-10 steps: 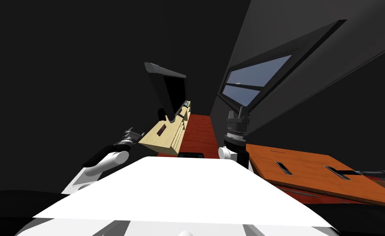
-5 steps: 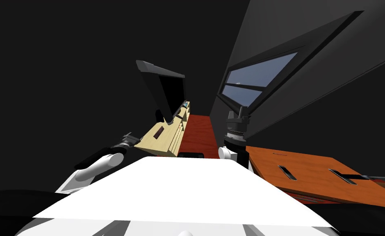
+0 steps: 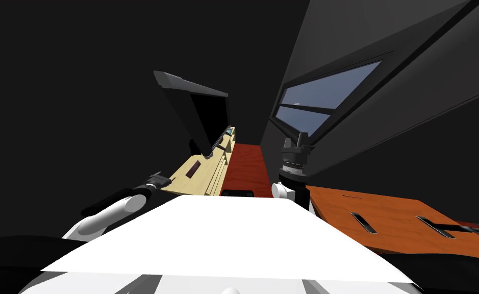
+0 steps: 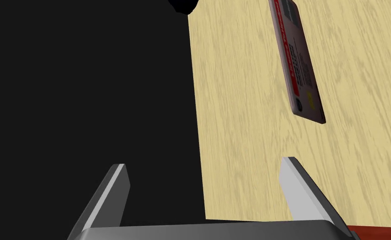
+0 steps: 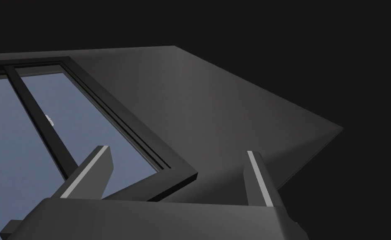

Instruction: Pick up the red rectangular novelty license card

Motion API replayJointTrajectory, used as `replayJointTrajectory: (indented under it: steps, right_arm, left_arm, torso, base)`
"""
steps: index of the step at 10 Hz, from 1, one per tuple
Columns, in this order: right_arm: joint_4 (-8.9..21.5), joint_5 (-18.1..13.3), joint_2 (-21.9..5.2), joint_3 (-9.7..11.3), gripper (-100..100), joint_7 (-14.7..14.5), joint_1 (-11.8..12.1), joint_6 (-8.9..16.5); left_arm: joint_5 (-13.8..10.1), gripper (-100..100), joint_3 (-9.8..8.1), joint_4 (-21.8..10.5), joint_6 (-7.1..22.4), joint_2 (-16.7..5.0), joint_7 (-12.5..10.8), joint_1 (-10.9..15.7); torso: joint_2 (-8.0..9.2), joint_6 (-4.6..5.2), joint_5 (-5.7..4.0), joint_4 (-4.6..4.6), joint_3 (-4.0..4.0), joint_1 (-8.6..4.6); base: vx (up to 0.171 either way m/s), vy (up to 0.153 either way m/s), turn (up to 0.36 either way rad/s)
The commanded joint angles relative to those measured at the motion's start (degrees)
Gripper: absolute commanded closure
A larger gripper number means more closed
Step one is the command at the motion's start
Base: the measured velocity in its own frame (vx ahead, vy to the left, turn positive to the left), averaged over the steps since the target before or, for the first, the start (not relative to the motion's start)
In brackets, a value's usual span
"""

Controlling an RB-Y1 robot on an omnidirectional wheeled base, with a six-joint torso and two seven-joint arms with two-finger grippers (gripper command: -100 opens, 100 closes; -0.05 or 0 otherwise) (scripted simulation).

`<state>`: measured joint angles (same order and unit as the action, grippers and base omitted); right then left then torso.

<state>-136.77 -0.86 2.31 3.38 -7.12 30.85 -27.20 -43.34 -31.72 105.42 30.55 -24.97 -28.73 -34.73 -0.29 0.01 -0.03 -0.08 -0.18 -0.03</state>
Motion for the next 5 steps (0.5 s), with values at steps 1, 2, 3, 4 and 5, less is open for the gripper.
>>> replayJointTrajectory:
  steps: [1, 2, 3, 4, 5]
  right_arm:
    - [0.00, 0.00, 0.00, 0.00, 0, 0.00, 0.00, 0.00]
    - [0.00, 0.00, 0.00, 0.00, 0, 0.00, 0.00, 0.00]
    - [0.00, 0.00, 0.00, 0.00, 0, 0.00, 0.00, 0.00]
    - [0.00, 0.00, 0.00, 0.00, 0, 0.00, 0.01, 0.00]
    - [0.00, 0.00, 0.00, 0.00, 0, 0.00, 0.01, 0.00]
  left_arm:
    - [-1.87, -100, -0.87, -1.80, 2.86, -0.87, -1.02, -0.87]
    - [-1.87, -100, -0.87, -1.80, 3.81, -0.87, -1.02, -0.87]
    - [-3.54, -100, -1.68, -3.40, 5.46, -1.67, -2.00, -1.73]
    - [-3.54, -100, -1.68, -3.40, 6.94, -1.67, -2.00, -1.73]
    - [-5.15, -100, -2.40, -4.97, 8.54, -2.45, -2.94, -2.62]
  torso:
    - [0.00, 0.00, 0.00, 0.00, 0.00, 0.00]
    - [-0.08, 0.00, 0.02, 0.00, -0.03, 0.06]
    - [-0.11, 0.01, 0.02, -0.02, -0.06, 0.04]
    - [-0.16, 0.01, 0.00, -0.02, -0.08, -0.04]
    - [-0.17, 0.00, 0.00, -0.03, -0.09, -0.04]
  base:
    - [0.102, 0.002, -0.056]
    - [0.110, -0.008, -0.019]
    - [0.120, -0.036, -0.049]
    - [0.121, -0.025, -0.020]
    - [0.163, -0.012, -0.052]
